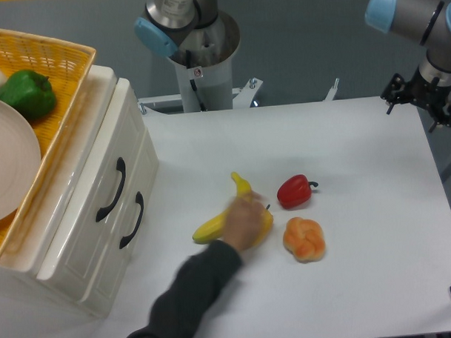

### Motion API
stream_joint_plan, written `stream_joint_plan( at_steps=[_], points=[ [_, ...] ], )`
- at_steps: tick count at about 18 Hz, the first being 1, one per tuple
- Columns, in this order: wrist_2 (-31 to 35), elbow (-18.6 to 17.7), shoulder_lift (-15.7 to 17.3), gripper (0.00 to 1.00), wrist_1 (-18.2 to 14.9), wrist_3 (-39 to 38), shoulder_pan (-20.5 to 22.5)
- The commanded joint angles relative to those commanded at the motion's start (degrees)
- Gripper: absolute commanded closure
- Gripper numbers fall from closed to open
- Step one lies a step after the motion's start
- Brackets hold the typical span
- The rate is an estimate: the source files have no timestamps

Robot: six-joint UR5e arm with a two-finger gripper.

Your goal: Slide the top white drawer open

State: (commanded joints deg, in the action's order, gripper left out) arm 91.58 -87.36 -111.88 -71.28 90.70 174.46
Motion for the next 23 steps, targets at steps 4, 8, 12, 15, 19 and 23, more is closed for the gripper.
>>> stream_joint_plan(
  at_steps=[4, 8, 12, 15, 19, 23],
  points=[
    [0.00, 0.00, 0.09, 0.00, -0.09, 0.00, 0.00],
    [0.44, -0.35, 0.96, 0.00, 0.00, 0.09, -1.92],
    [4.20, -0.18, 2.02, 0.00, 0.26, -3.93, -4.21],
    [7.82, 0.44, 1.67, 0.00, 0.62, -17.97, -6.50],
    [7.29, -0.52, 3.33, 0.00, 0.35, -26.00, -8.52],
    [7.12, -1.93, 4.39, 0.00, 0.61, -33.38, -13.78]
  ],
)
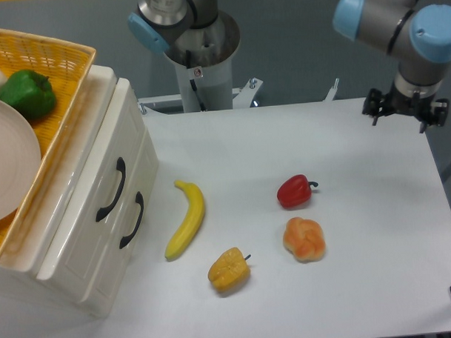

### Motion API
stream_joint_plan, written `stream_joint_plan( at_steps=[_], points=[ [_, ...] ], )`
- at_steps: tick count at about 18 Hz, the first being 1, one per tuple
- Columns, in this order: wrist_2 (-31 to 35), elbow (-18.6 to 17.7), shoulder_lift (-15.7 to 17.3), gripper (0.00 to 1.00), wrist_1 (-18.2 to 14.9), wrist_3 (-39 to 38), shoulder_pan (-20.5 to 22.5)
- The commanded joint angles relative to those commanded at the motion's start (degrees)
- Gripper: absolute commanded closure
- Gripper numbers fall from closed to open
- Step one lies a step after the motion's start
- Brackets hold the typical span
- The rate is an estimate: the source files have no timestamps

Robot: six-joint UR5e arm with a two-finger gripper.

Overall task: Slide the top white drawer open
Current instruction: 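Move the gripper toward the upper drawer handle of the white cabinet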

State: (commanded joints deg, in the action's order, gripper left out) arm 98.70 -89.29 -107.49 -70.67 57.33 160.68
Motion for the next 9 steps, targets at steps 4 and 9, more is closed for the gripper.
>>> stream_joint_plan(
  at_steps=[4, 9],
  points=[
    [-3.07, -1.23, 1.41, 0.00, 1.84, -7.03, -5.10],
    [-3.87, -2.03, 2.55, 0.00, 1.85, -15.48, -11.34]
  ],
)
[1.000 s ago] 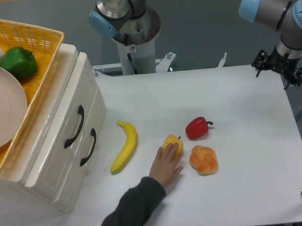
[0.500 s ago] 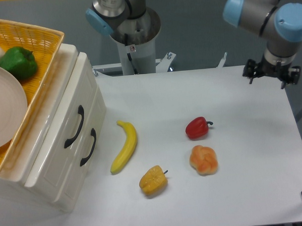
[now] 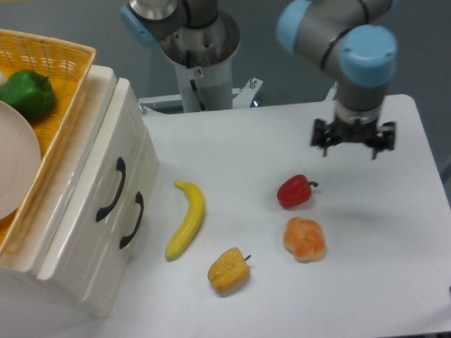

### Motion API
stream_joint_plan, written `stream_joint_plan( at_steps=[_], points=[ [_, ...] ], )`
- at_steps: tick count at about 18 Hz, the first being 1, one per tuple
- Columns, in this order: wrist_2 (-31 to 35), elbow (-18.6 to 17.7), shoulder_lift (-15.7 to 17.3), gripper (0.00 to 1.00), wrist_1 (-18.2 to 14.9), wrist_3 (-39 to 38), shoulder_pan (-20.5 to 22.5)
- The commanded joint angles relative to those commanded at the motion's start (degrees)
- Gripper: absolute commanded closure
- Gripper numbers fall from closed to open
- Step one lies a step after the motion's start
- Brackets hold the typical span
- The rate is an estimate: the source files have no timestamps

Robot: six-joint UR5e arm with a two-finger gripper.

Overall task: Slide the top white drawer open
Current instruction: 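Move the gripper toward the upper drawer handle of the white cabinet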

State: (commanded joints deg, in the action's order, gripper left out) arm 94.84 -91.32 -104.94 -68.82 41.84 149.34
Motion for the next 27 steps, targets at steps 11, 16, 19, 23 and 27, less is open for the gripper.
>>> stream_joint_plan(
  at_steps=[11, 16, 19, 23, 27],
  points=[
    [-15.36, -1.58, 3.78, 0.00, -7.55, -6.34, -10.28],
    [-23.11, -1.06, 3.78, 0.00, -8.61, -9.93, -14.68],
    [-24.61, -0.62, 3.61, 0.00, -8.61, -12.13, -17.14],
    [-26.01, -0.62, 3.17, 0.00, -8.61, -12.40, -18.03],
    [-27.60, -0.35, 2.82, 0.00, -8.53, -12.49, -18.03]
  ],
)
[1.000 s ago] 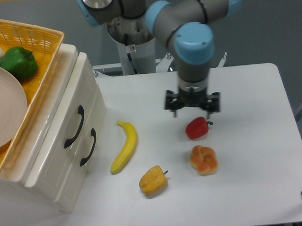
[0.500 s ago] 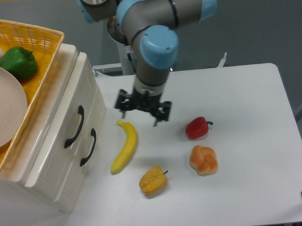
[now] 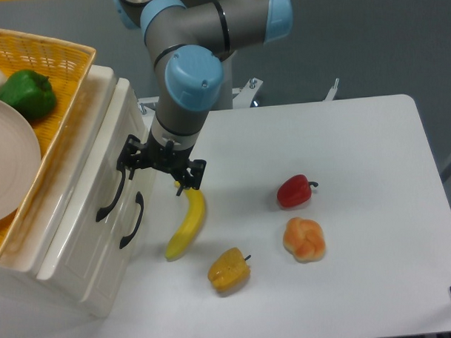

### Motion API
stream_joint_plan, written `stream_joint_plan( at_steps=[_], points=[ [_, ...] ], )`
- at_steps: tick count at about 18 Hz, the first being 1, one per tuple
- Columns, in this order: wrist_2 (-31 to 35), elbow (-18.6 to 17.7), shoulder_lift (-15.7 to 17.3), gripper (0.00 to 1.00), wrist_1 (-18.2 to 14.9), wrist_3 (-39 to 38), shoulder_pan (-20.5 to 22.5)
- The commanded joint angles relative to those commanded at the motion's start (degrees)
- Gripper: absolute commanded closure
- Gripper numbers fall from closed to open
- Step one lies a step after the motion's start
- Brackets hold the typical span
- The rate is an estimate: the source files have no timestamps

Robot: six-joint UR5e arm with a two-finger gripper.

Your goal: Slide the top white drawer open

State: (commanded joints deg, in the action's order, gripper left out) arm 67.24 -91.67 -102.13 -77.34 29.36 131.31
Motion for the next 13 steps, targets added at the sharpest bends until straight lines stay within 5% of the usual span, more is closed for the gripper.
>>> stream_joint_plan(
  at_steps=[13],
  points=[
    [-0.71, 0.53, -2.11, 0.00, 0.53, -1.41, -1.76]
  ],
)
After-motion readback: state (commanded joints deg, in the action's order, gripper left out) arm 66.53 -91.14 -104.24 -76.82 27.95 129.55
